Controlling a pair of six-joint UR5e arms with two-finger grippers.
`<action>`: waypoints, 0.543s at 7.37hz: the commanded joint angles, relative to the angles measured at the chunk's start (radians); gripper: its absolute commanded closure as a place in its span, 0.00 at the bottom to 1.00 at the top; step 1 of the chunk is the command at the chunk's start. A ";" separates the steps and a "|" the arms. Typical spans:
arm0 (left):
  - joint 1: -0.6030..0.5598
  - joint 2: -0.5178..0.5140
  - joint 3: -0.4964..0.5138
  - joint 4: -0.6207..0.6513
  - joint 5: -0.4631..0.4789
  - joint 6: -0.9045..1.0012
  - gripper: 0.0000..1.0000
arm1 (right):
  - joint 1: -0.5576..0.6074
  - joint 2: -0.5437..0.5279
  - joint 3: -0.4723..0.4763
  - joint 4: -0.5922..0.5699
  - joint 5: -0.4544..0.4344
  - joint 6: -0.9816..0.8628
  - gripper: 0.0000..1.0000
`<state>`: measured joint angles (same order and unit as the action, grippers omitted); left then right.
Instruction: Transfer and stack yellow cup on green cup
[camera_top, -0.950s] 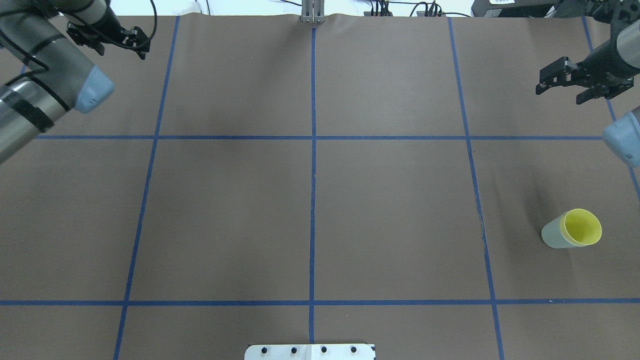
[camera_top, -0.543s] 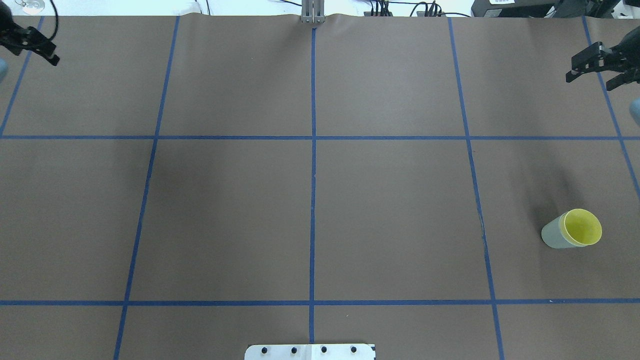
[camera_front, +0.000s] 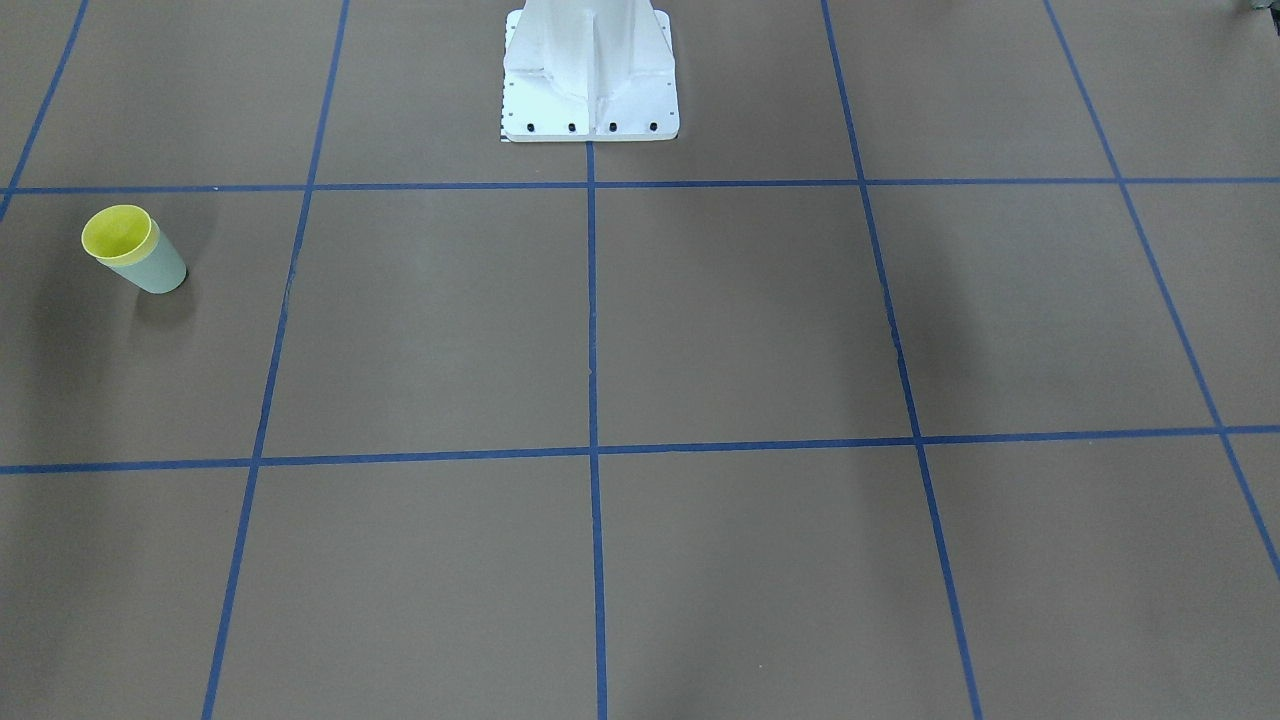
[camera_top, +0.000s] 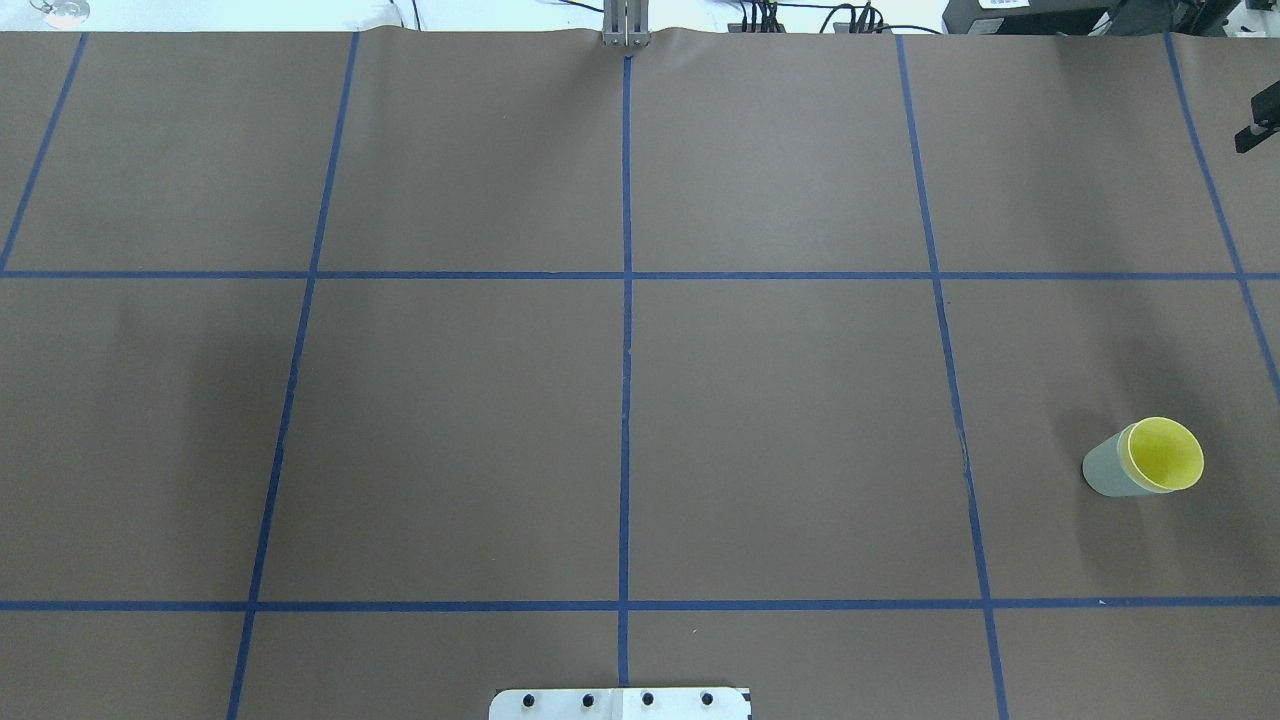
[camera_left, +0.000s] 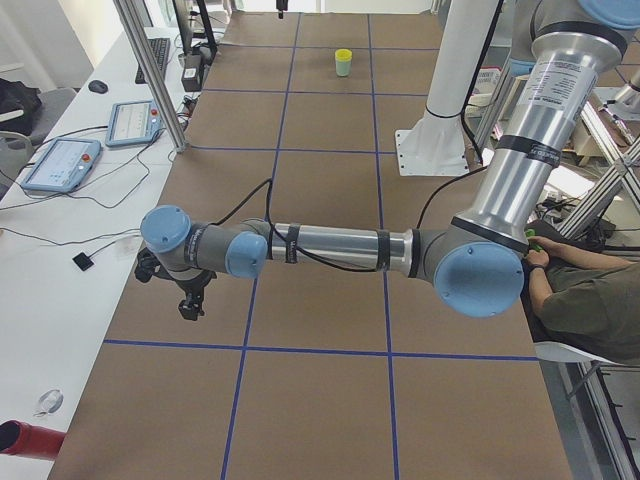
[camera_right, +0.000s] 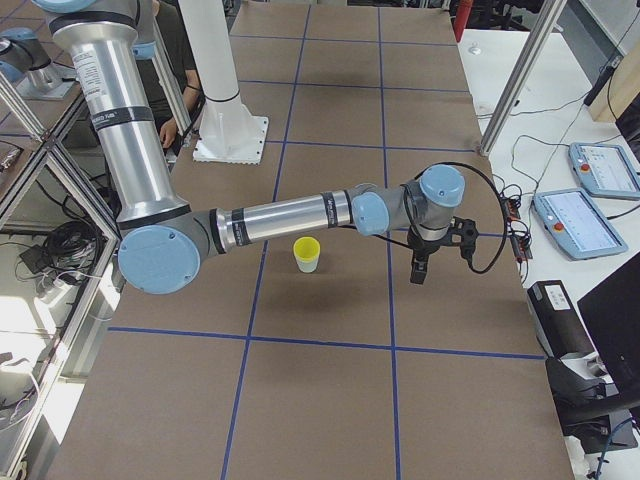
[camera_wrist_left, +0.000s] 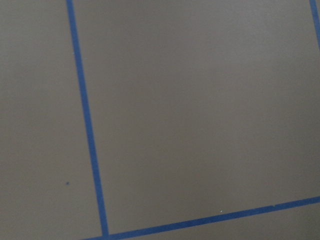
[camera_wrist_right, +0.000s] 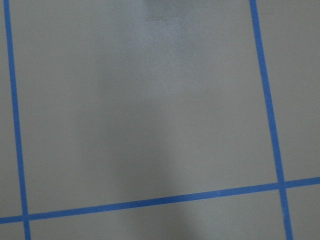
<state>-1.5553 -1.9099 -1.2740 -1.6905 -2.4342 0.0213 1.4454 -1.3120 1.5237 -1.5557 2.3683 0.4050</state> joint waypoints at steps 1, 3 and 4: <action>-0.019 0.028 -0.045 0.020 0.151 0.071 0.01 | 0.010 -0.021 0.000 -0.017 -0.006 -0.026 0.00; -0.017 0.055 -0.071 0.079 0.150 0.057 0.00 | 0.010 -0.024 -0.005 -0.017 -0.009 -0.028 0.00; -0.015 0.054 -0.102 0.154 0.155 0.061 0.00 | 0.018 -0.029 -0.008 -0.017 -0.021 -0.063 0.00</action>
<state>-1.5723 -1.8580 -1.3452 -1.6122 -2.2876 0.0830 1.4577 -1.3358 1.5202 -1.5721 2.3577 0.3702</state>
